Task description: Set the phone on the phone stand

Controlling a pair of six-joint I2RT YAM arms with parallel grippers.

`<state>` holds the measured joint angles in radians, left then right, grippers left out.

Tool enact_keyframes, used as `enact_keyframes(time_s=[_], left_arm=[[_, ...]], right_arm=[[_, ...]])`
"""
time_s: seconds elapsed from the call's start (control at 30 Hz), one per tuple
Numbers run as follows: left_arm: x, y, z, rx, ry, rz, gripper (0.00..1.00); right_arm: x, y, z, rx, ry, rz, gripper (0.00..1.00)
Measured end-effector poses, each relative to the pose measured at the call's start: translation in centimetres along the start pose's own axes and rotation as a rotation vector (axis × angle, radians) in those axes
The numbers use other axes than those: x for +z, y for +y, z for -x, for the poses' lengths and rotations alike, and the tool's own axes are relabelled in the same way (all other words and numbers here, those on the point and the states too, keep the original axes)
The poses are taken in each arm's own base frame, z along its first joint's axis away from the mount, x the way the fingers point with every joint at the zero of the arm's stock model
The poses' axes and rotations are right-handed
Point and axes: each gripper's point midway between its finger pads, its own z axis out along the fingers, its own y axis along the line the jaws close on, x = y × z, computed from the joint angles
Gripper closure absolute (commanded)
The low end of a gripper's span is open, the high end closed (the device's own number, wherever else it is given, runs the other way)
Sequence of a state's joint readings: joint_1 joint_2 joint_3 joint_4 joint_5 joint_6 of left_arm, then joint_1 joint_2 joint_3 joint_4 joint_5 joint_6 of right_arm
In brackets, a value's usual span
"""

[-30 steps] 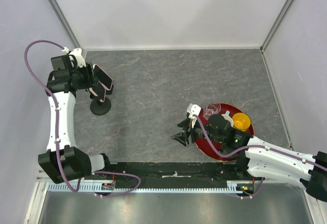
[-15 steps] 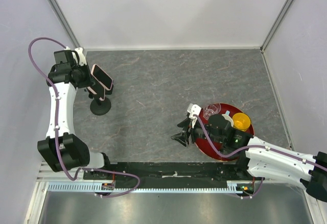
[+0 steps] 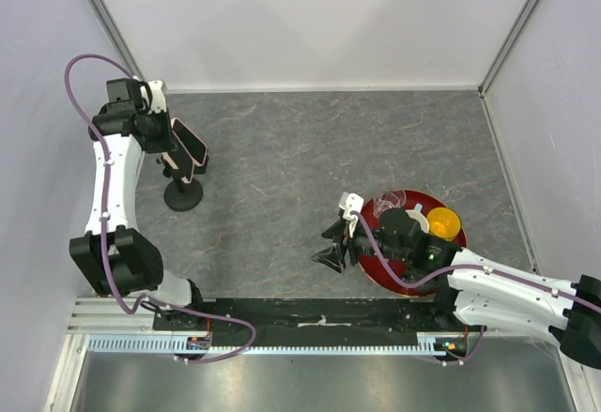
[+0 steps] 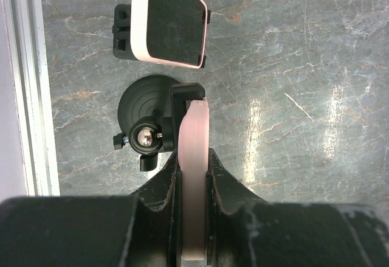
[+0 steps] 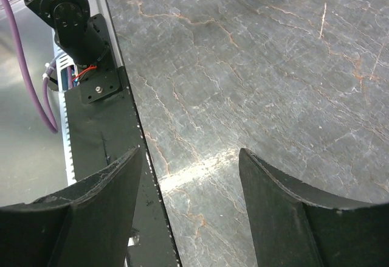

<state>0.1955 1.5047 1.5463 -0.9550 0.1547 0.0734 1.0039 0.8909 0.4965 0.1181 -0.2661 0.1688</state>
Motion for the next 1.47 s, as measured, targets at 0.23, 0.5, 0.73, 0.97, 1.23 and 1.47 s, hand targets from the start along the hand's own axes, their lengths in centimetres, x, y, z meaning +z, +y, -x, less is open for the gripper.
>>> enact_keyframes(time_s=[0.23,0.5,0.73,0.97,1.23,1.47], left_arm=[[-0.3,-0.1,-0.2,0.006,-0.002,-0.001,0.60],[-0.1,0.7,-2.4,-0.007,0.076,0.050,0.11],[-2.0,0.6,-1.8,-0.004,0.021,0.065,0.00],[-6.3,-1.4,0.9,-0.029,-0.150,-0.005,0.00],[-15.8,-9.7,4.4,0.025,-0.502,-0.265,0.00],[-19.5,-22.9,2.9,0.212,-0.518,-0.632,0.00]], right_arm=[[0.0,0.5,0.0,0.000,0.002,0.026,0.28],[-0.1,0.6,0.2,0.001,-0.001,0.030,0.27],[-0.1,0.5,0.2,0.005,-0.003,0.025,0.27],[-0.7,-2.3,1.2,0.049,-0.011,-0.160,0.21],[-5.2,-7.3,6.2,0.102,-0.110,-0.548,0.08],[-12.3,-8.9,12.6,0.130,-0.290,-0.790,0.02]])
